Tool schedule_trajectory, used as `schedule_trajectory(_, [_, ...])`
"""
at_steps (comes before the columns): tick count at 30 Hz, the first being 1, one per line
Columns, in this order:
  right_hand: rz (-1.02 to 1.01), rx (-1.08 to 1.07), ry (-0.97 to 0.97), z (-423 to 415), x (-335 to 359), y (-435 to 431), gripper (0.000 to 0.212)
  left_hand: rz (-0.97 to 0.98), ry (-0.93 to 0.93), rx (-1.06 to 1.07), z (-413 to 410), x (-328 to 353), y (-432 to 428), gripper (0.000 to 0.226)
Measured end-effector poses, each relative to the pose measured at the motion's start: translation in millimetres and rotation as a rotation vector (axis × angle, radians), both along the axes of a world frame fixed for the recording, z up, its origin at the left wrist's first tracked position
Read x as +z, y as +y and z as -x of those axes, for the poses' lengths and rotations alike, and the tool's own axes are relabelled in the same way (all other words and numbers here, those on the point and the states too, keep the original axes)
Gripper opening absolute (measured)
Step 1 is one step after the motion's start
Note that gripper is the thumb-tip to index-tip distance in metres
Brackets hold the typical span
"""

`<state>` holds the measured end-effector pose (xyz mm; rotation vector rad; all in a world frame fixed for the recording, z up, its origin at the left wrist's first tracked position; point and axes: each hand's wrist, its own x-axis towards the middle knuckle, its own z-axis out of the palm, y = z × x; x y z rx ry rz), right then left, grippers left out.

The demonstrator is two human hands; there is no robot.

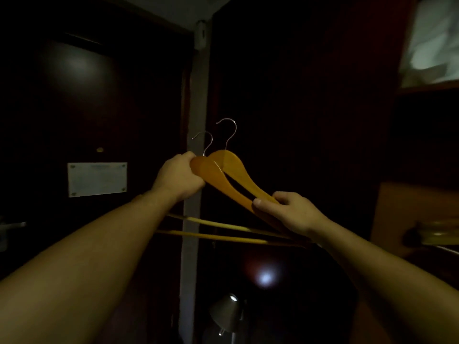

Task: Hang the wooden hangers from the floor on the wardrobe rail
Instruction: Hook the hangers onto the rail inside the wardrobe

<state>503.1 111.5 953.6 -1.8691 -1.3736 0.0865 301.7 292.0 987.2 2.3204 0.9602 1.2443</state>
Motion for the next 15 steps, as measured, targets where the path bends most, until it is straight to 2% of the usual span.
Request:
schedule_trajectory(5, [0.012, -0.185, -0.039, -38, 6, -86, 0.052, 0.009, -0.015, -0.198, -57, 3, -64, 0.024])
schedule_trajectory(10, [0.03, -0.376, -0.092, -75, 0, -181, 0.051, -0.01, 0.001, -0.32, -122, 2, -139, 0.028])
schedule_trajectory(15, [0.049, -0.526, -0.065, -107, -10, -282, 0.051, -0.024, 0.007, -0.429, -189, -3, -225, 0.028])
